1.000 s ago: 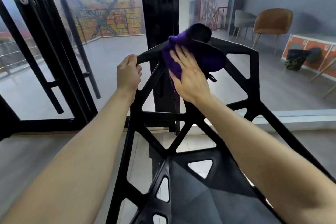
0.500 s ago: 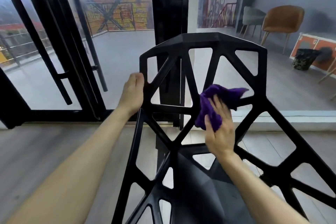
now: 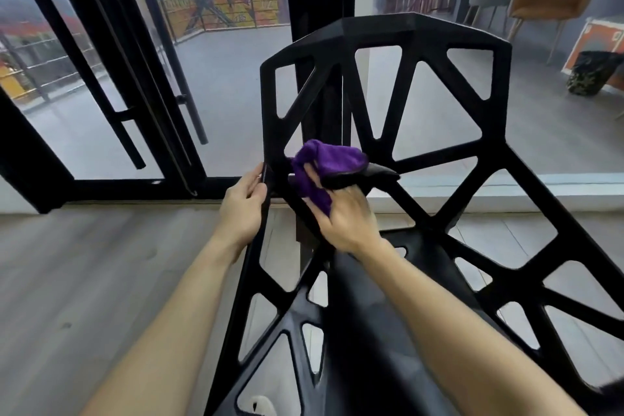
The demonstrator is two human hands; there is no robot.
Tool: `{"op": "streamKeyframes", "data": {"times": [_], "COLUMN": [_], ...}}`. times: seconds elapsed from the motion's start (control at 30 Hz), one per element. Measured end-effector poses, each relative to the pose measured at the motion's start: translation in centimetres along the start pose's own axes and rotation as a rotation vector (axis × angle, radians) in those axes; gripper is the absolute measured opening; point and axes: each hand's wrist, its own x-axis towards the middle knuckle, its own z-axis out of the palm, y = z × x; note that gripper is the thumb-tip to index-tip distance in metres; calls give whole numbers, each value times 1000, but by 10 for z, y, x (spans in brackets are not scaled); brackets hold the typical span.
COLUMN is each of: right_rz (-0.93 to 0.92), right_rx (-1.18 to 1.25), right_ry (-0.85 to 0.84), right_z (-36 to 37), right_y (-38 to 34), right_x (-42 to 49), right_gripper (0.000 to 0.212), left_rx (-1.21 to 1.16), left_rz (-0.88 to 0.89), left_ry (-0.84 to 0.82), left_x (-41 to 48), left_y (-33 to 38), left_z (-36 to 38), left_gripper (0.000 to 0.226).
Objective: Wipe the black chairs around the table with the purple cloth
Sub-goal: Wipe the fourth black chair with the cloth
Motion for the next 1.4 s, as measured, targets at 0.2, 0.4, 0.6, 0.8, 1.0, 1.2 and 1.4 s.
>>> {"op": "streamKeyframes", "data": {"times": [0.2,0.4,0.6,0.8,1.0,1.2,1.4], "right_rz": [108,-228,-194,-317,-404,5,-275], "right_rx": [-73,21,140,44,-122,112,79], "right_ry": [53,45,305,246,108,347,84], "right_z": [1,23,-45,-19,-19,-83,-11], "right_y": [20,-55,-90,-83,-56,-38,-42], "right_x": [-19,27,154,132,106,180,65], "right_gripper": [65,67,60,58,32,60,54], "left_rx": [-39,-67,-28,-44,6,-63,-78], "left_rz": [-32,10,-3,-15,0,-29,0], "left_ry": [-24,19,23,29,33,-24,19], "left_x": [1,-2,-6,-3,-3,0,-1], "left_y": [-4,-11,-7,-8,-7,-15,-14], "left_z": [-3,0,1,0,3,-2,1], "left_gripper": [46,37,43,42,42,44,42]}}
